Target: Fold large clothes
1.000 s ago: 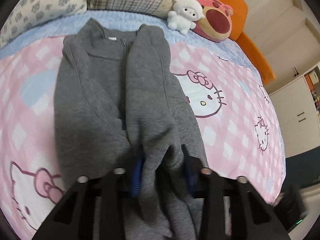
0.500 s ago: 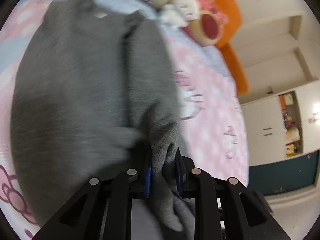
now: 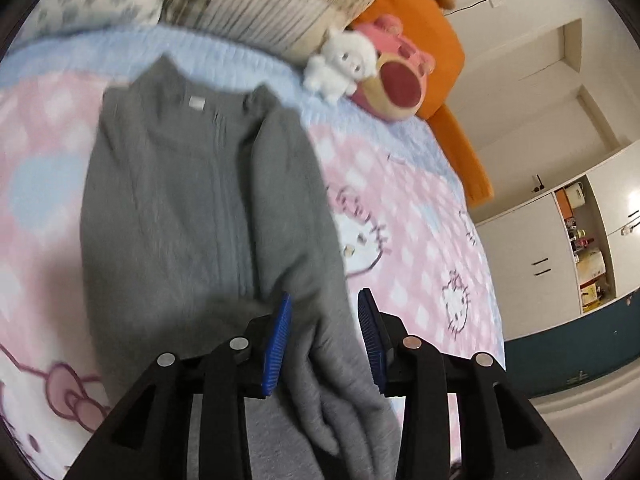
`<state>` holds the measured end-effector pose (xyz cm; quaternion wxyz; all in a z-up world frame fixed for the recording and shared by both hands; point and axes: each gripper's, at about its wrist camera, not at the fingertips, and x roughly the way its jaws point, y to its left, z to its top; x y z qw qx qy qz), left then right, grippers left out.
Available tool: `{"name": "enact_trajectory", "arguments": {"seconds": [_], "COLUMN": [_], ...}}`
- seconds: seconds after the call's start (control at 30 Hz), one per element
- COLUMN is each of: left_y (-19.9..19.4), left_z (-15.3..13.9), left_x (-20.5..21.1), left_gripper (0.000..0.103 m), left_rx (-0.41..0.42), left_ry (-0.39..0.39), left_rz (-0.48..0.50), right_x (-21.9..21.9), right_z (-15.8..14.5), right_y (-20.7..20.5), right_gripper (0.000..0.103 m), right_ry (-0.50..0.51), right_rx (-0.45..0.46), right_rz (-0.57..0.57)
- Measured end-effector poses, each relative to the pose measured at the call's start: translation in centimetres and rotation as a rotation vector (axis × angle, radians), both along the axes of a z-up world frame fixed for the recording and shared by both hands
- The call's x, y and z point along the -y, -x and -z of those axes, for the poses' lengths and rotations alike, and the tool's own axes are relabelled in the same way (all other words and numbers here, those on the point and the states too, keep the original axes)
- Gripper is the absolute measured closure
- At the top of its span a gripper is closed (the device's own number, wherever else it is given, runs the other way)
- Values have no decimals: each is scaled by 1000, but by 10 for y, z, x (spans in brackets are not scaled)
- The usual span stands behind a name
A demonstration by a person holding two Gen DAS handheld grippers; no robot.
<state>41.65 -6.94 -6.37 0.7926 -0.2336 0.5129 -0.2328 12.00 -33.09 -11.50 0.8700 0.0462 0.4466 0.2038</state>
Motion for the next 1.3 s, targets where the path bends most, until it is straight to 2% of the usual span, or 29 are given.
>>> {"name": "enact_trajectory", "arguments": {"seconds": [0.13, 0.23, 0.27, 0.3, 0.4, 0.43, 0.5, 0.57, 0.67, 0.7, 0.77, 0.83, 0.87, 0.97, 1.0, 1.03, 1.1, 1.17, 1.2, 1.3], "left_y": [-14, -14, -10, -5, 15, 20, 21, 18, 22, 25, 45, 65, 72, 99, 106, 108, 105, 101, 99, 96], "left_z": [-12, 0, 7, 13, 27, 32, 49, 70, 74, 70, 54, 44, 42, 44, 45, 45, 50, 58, 64, 77], "left_x": [19, 36, 44, 49, 62, 61, 53, 41, 20, 18, 15, 19, 20, 27, 32, 35, 35, 29, 26, 20], "left_gripper": [65, 65, 65, 65, 65, 65, 69, 96, 94, 91, 67, 59, 58, 58, 58, 58, 59, 72, 76, 80], "left_rx": [17, -10, -21, -25, 2, 20, 5, -25, -41, -34, 10, 36, 40, 37, 51, 58, 36, 4, -11, -27], "left_ry": [-28, 48, 64, 54, -87, -155, -195, -189, -43, -20, 14, 15, 12, -10, -56, -96, -113, -120, -136, -134], "left_rz": [-2, 20, 31, 34, 12, -4, -21, -29, -56, -58, -43, -12, -1, 55, 75, 81, 80, 67, 64, 57], "right_x": [-32, -57, -58, -57, -54, -54, -48, -40, -24, -17, -4, 7, 13, 25, 28, 29, 35, 35, 33, 24], "right_z": [54, 63, 63, 64, 63, 61, 49, 30, -6, -19, -35, -50, -52, -32, -15, -4, 27, 57, 68, 92], "right_y": [5, 11, 11, 11, 13, 9, 7, 3, -14, -25, -53, -97, -121, -217, -256, -275, -317, -347, -356, -365], "right_gripper": [86, 86, 86, 86, 86, 86, 86, 86, 86, 83, 81, 74, 73, 73, 74, 74, 84, 84, 86, 86], "right_ry": [-67, 29, 28, 21, 5, 4, -19, -37, -78, -81, -101, -87, -89, -137, -150, -157, -181, -135, -79, 70], "right_rx": [-114, -27, -24, -26, -27, -28, -26, 8, 89, 122, 152, 197, 189, 83, 38, 11, -71, -134, -154, -175], "right_rz": [15, 51, 58, 61, 55, 47, 40, 47, 69, 82, 102, 130, 143, 170, 185, 200, 243, 301, 318, 334]}}
